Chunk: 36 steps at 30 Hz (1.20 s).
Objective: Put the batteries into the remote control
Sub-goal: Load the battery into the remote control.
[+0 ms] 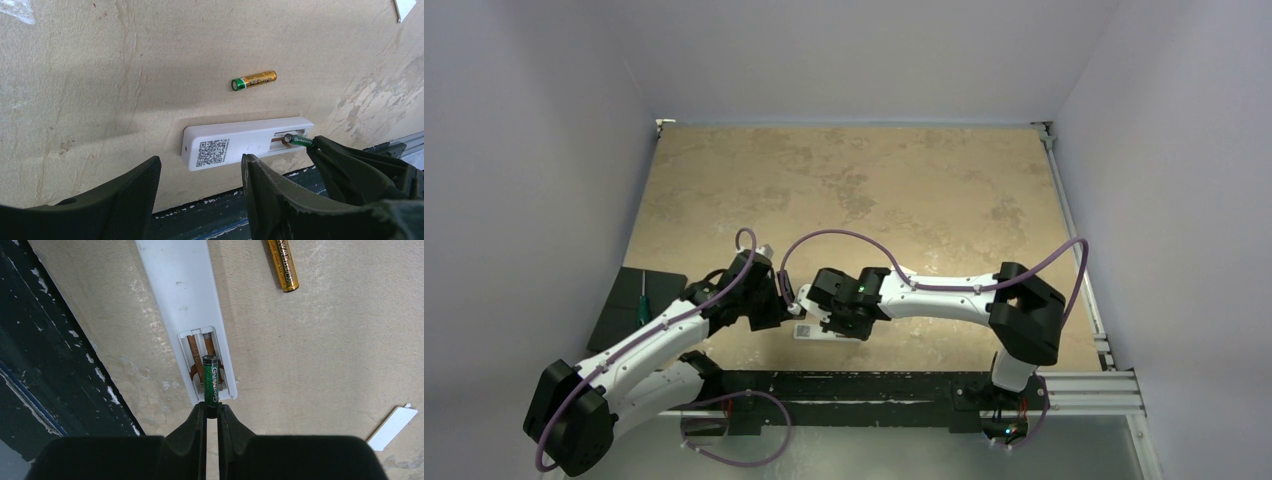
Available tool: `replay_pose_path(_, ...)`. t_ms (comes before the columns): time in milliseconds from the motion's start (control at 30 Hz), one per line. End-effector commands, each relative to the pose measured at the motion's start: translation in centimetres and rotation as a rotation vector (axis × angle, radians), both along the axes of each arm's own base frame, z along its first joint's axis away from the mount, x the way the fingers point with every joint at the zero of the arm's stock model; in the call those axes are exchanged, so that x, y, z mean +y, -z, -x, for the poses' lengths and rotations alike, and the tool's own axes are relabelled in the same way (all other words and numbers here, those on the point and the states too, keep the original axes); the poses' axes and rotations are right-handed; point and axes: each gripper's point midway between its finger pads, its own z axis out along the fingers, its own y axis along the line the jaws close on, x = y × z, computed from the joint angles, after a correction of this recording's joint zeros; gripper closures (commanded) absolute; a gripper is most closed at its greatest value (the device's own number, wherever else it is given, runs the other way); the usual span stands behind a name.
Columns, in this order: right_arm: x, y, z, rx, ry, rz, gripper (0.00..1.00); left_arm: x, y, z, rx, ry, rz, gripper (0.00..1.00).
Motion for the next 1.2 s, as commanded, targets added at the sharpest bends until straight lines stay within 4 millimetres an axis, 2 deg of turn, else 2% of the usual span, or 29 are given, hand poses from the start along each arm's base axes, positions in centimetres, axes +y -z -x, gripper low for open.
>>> replay_pose_path(0,1.46,-0.97,-0.51,-0.018,-0.006,-0.039,0.92,-0.32,-0.06,-0.16,-0.018,0.018,0.014,0.4)
replay_pose_path(400,1.61,-1.04,-0.69,-0.022,0.008,-0.042,0.85,-0.33,-0.09,-0.13,-0.019,0.018,0.016,0.4)
replay_pose_path(1167,1.35,-0.51,-0.73,-0.02,0.015,-0.025,0.8,-0.34,-0.07,-0.13,-0.019,0.019,0.016,0.4)
